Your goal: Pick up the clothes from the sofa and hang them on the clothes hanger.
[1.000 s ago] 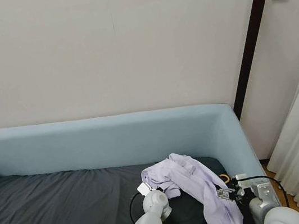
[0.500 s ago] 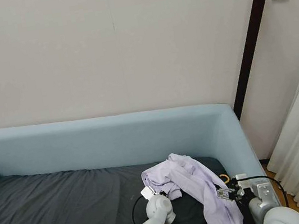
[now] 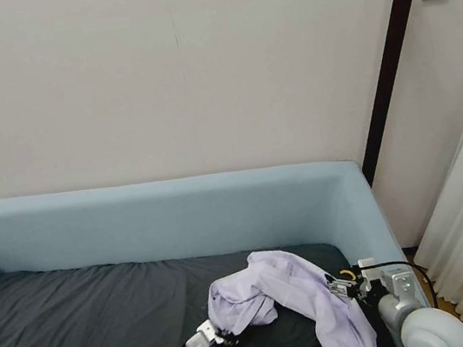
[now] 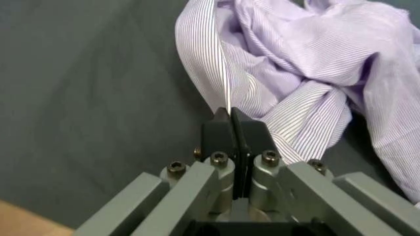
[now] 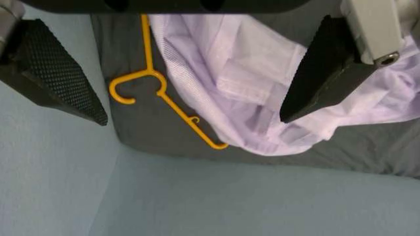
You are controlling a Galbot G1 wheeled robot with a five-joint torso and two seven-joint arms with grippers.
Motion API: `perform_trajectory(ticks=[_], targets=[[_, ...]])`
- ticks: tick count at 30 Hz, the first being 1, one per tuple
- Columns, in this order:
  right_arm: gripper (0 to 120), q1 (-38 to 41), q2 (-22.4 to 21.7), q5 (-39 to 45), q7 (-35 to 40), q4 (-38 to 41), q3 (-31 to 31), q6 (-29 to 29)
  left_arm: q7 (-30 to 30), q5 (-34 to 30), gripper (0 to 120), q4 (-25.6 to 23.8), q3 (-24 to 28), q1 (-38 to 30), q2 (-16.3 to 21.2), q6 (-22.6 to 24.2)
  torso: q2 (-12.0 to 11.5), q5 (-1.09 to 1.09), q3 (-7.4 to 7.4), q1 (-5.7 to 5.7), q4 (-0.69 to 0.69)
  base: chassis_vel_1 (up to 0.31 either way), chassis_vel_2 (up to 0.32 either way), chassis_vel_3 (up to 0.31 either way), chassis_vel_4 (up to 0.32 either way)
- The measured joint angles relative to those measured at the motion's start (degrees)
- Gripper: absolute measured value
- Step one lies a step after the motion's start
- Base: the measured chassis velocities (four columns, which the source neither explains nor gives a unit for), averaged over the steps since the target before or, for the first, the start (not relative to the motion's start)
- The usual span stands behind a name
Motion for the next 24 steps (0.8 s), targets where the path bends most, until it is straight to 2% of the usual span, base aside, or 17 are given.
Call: perform_trajectory(ticks=[4, 7, 9, 11, 12, 15, 16, 20, 21, 24], targets=[[100, 1.07, -0.85, -1.43, -2.21, -0.31, -1.05, -0.08, 0.57, -0.33, 0, -2.33, 0.47, 1.93, 3.32, -0.14, 0.00, -0.01, 0.00, 0.00, -0.06, 0.000, 0.000, 0.000, 0.000], [100, 3.83, -1.29, -2.02, -3.83, -1.29, -4.42, -0.13, 0.88, 0.28, 0, -2.36, 0.68, 2.38, 3.23, -0.31, 0.00, 0.00, 0.00, 0.00, -0.05, 0.000, 0.000, 0.000, 0.000], [100, 8.07, -1.52, -2.12, -6.85, -3.13, -8.67, -0.13, 1.36, 1.35, 0, -1.23, 1.81, 1.89, 2.19, -0.64, 0.00, 0.00, 0.01, 0.00, 0.04, 0.000, 0.000, 0.000, 0.000], [100, 13.11, -1.29, -1.50, -10.27, -6.26, -12.79, -0.14, 2.12, 2.65, 0, -0.39, 3.34, 1.05, 1.43, -0.93, 0.00, -0.02, 0.00, 0.01, -0.07, 0.000, 0.000, 0.000, 0.000], [100, 13.11, -1.29, -1.50, -10.27, -6.26, -12.79, -0.14, 2.12, 2.65, 0, -0.39, 3.34, 1.05, 1.43, -0.93, 0.00, -0.02, 0.00, 0.01, -0.07, 0.000, 0.000, 0.000, 0.000], [100, 24.06, 0.48, 0.19, -16.20, -12.27, -21.59, 0.18, 3.09, 4.68, 0, -0.62, 4.06, 1.36, 1.67, -1.25, 0.00, -0.02, 0.01, 0.01, 0.00, 0.000, 0.000, 0.000, 0.000], [100, 24.06, 0.48, 0.19, -16.20, -12.27, -21.59, 0.18, 3.09, 4.68, 0, -0.62, 4.06, 1.36, 1.67, -1.25, 0.00, -0.02, 0.01, 0.01, 0.00, 0.000, 0.000, 0.000, 0.000], [100, 34.55, 5.41, 1.13, -22.85, -20.51, -31.83, -0.05, 3.85, 6.31, 0, -0.76, 4.12, 2.18, 3.25, -1.70, -0.01, 0.00, 0.02, 0.02, -0.03, 0.000, 0.000, 0.000, 0.000], [100, 34.55, 5.41, 1.13, -22.85, -20.51, -31.83, -0.05, 3.85, 6.31, 0, -0.76, 4.12, 2.18, 3.25, -1.70, -0.01, 0.00, 0.02, 0.02, -0.03, 0.000, 0.000, 0.000, 0.000], [100, 42.18, 13.13, 0.70, -27.86, -29.60, -38.02, 0.75, 4.47, 7.42, 0, -0.64, 4.13, 2.58, 3.87, -2.19, -0.01, 0.00, 0.02, 0.02, 0.01, 0.000, 0.000, 0.000, 0.000]])
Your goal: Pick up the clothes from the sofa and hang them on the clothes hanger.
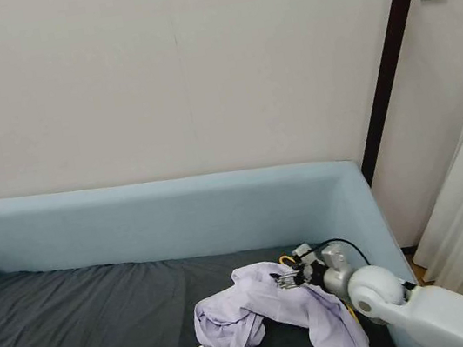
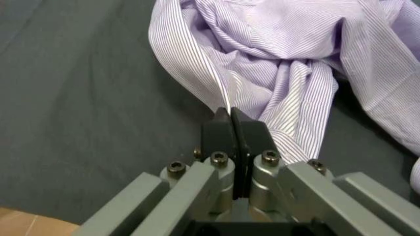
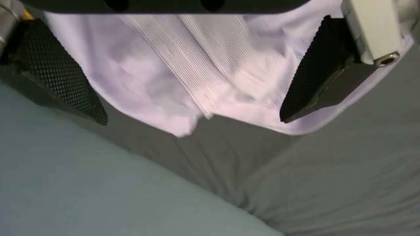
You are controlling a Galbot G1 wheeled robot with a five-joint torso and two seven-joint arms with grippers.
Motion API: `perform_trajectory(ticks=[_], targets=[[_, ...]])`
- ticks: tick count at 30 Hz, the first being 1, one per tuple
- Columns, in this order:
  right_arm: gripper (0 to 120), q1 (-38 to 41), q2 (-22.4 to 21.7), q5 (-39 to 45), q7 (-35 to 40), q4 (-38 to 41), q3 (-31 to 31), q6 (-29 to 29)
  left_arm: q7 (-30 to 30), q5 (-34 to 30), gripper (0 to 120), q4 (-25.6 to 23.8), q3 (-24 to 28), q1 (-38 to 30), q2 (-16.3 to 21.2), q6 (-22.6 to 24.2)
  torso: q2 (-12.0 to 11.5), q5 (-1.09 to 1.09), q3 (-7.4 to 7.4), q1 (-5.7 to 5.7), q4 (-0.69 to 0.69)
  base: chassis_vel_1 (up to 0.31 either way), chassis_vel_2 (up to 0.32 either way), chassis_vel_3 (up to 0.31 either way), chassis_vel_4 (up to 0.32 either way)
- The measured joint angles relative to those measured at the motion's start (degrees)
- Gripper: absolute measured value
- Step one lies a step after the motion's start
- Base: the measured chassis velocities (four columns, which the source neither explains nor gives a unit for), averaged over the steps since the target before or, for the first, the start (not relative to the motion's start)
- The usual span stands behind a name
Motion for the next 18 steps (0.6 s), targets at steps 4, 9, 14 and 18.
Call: perform_trajectory(ticks=[4, 9, 14, 18], targets=[[100, 2.47, 6.32, -2.63, -1.83, -7.71, -2.38, 1.64, 0.07, 0.40, 0, 0.03, 0.02, 0.33, 0.00, -0.12, 0.00, -0.02, 0.00, 0.00, -0.02, 0.000, 0.000, 0.000, 0.000], [100, 3.17, 10.75, -5.99, -4.61, -14.99, -5.83, 3.08, 0.21, 0.89, 0, -0.03, 0.25, 0.65, 0.14, -0.17, 0.00, -0.01, 0.00, 0.00, -0.05, 0.000, 0.000, 0.000, 0.000], [100, 1.91, 14.02, -8.08, -5.75, -20.48, -6.63, 4.36, 0.37, 1.10, 0, 0.16, 0.63, 0.66, -0.02, -0.26, 0.00, 0.01, -0.01, 0.00, -0.04, 0.000, 0.000, 0.000, 0.000], [100, 1.84, 15.56, -8.54, -6.60, -23.26, -6.89, 4.79, 0.43, 1.16, 0, 0.35, 0.86, 0.64, -0.32, -0.28, 0.00, 0.00, -0.01, 0.00, -0.04, 0.000, 0.000, 0.000, 0.000]])
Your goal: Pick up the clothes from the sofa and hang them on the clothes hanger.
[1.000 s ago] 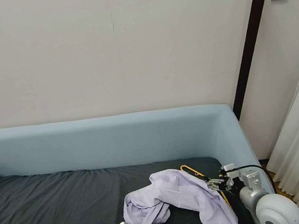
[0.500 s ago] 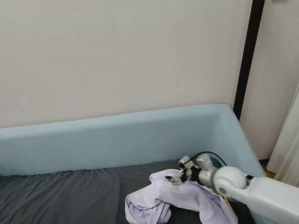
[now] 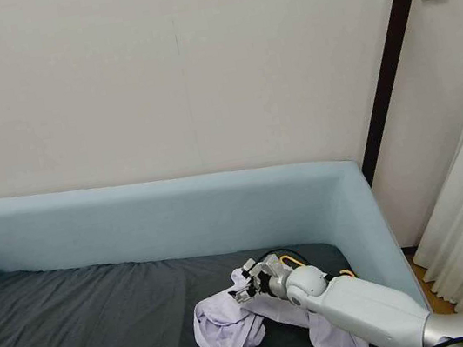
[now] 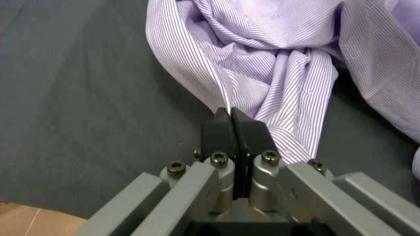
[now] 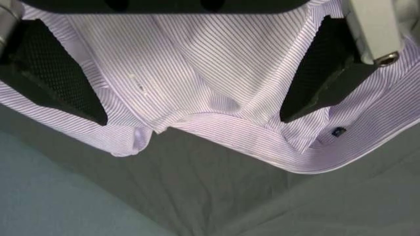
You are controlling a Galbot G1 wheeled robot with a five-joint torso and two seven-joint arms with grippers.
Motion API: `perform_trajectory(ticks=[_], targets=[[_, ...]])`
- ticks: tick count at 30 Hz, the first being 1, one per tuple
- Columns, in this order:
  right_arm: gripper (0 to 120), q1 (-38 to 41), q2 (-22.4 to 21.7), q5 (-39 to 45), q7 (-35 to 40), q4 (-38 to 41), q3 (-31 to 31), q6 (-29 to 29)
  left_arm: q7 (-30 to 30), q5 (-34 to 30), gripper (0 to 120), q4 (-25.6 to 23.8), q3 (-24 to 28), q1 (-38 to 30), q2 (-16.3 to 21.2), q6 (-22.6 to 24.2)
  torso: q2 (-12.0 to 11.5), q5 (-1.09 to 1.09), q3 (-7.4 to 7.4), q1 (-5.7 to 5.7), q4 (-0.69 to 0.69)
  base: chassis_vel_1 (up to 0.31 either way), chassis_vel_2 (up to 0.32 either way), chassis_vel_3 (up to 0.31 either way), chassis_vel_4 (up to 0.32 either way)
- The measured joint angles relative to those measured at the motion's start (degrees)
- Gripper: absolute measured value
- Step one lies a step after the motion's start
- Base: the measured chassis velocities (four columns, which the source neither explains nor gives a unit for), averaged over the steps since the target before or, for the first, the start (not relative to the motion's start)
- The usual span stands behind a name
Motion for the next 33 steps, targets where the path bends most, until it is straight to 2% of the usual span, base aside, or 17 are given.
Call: perform_trajectory(ticks=[16, 19, 21, 30, 33], targets=[[100, -0.08, 2.73, 0.07, -0.90, -5.95, 1.00, 0.42, 0.09, 0.34, 0, -0.70, -0.06, 0.65, -0.78, -0.11, 0.00, 0.01, 0.00, 0.00, 0.00, 0.000, 0.000, 0.000, 0.000], [79, -0.40, 1.72, 1.06, -0.79, -3.94, 0.30, -0.31, -0.06, 0.36, 0, -0.45, -0.53, 0.89, -1.19, -0.09, 0.00, 0.01, 0.00, 0.00, 0.01, 0.000, 0.000, 0.000, 0.000], [77, -0.65, 1.70, 1.03, -0.79, -3.81, 0.35, -0.42, -0.08, 0.37, 0, -0.36, -0.62, 0.90, -1.43, -0.09, 0.00, 0.01, 0.00, 0.00, 0.01, 0.000, 0.000, 0.000, 0.000], [39, -1.41, 1.38, 0.82, -0.07, -2.77, 0.85, -0.50, -0.23, 0.38, 0, -0.36, -0.57, 0.67, -1.81, -0.06, 0.00, 0.01, 0.00, 0.00, 0.01, 0.000, 0.000, 0.000, 0.000], [33, -1.33, 1.10, 0.77, -0.11, -2.74, 0.45, -0.61, -0.24, 0.32, 0, -0.33, -0.49, 0.63, -1.75, -0.05, 0.00, 0.01, 0.00, 0.00, 0.01, 0.000, 0.000, 0.000, 0.000]])
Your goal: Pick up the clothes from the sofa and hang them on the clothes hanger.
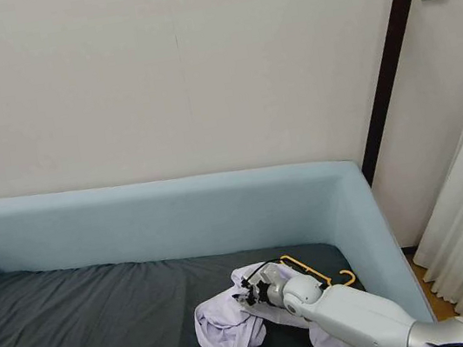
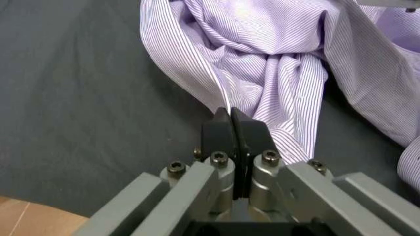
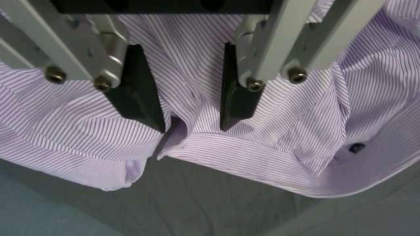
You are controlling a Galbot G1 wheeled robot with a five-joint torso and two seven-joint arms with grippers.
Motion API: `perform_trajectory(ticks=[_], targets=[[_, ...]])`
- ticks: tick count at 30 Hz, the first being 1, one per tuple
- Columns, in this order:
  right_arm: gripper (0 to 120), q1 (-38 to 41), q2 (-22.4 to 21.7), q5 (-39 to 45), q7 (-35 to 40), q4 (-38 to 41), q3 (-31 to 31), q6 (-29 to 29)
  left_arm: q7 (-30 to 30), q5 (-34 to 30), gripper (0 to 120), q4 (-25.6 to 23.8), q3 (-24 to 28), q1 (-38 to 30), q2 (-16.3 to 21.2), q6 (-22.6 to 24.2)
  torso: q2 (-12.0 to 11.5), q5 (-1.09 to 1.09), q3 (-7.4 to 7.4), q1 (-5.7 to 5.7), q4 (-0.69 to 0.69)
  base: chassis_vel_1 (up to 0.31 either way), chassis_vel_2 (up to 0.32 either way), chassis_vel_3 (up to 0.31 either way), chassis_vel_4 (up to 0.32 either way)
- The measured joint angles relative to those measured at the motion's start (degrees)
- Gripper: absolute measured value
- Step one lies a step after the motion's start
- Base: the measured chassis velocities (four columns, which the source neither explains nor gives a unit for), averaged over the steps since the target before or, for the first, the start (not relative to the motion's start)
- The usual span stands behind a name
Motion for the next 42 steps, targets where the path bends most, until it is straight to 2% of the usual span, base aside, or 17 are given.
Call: perform_trajectory(ticks=[3, 5, 9, 15, 20, 24, 25, 29, 31, 35, 42], targets=[[18, 0.06, -0.39, -0.28, -0.23, 0.07, -0.61, -0.06, -0.01, -0.11, 0, 0.11, 0.11, -0.14, 0.13, 0.01, 0.00, 0.00, 0.00, 0.00, 0.00, 0.000, 0.000, 0.000, 0.000], [14, 0.07, -0.47, -0.37, -0.29, 0.16, -0.74, -0.06, -0.01, -0.14, 0, 0.15, 0.13, -0.20, 0.17, 0.02, 0.00, 0.00, 0.00, 0.00, 0.00, 0.000, 0.000, 0.000, 0.000], [0, 0.26, -0.71, -0.48, -0.36, 0.44, -0.87, 0.11, -0.02, -0.22, 0, 0.38, 0.20, -0.47, 0.41, 0.04, 0.00, 0.00, 0.00, 0.00, 0.00, 0.000, 0.000, 0.000, 0.000], [0, 0.54, -1.27, -0.23, -0.37, 1.30, 0.41, 1.18, 0.00, 0.00, 0, 0.37, 0.19, -0.83, 1.27, 0.04, 0.00, -0.01, 0.00, 0.00, 0.00, 0.000, 0.000, 0.000, 0.000], [0, 0.07, -2.67, 2.40, 1.21, 4.27, 5.55, 3.11, 0.09, 1.01, 0, -1.10, -0.11, -2.21, 4.71, -0.03, 0.00, -0.01, 0.00, 0.00, 0.01, 0.000, 0.000, 0.000, 0.000], [0, 0.05, -5.06, 6.21, 2.77, 7.87, 10.27, 4.62, 0.74, 1.54, 0, -3.13, -0.62, -5.59, 10.54, -0.03, 0.00, 0.00, 0.00, 0.00, 0.00, 0.000, 0.000, 0.000, 0.000], [0, 0.05, -5.06, 6.21, 2.77, 7.87, 10.27, 4.62, 0.74, 1.54, 0, -3.13, -0.62, -5.59, 10.54, -0.03, 0.00, 0.00, 0.00, 0.00, 0.00, 0.000, 0.000, 0.000, 0.000], [0, -0.16, -8.78, 8.42, 3.62, 13.32, 11.61, 4.77, 1.81, 2.20, 0, -5.51, -0.57, -7.44, 15.49, -0.03, 0.00, -0.01, 0.00, 0.00, -0.01, 0.000, 0.000, 0.000, 0.000], [0, -0.41, -9.53, 8.61, 3.86, 14.48, 11.92, 5.01, 1.88, 2.35, 0, -5.88, -0.56, -7.67, 16.19, -0.03, 0.00, 0.00, 0.00, 0.00, 0.00, 0.000, 0.000, 0.000, 0.000], [0, -2.83, -13.57, 10.82, 6.31, 22.91, 14.75, 5.06, 2.32, 2.41, 0, -8.01, -0.56, -11.83, 20.90, 0.01, 0.00, 0.00, -0.01, -0.01, 0.00, 0.000, 0.000, 0.000, 0.000], [0, -6.89, -17.62, 9.51, 6.60, 28.53, 13.22, 3.92, 2.37, 2.80, 0, -8.97, -0.42, -10.98, 22.08, 0.15, 0.00, -0.01, 0.00, -0.01, 0.00, 0.000, 0.000, 0.000, 0.000]])
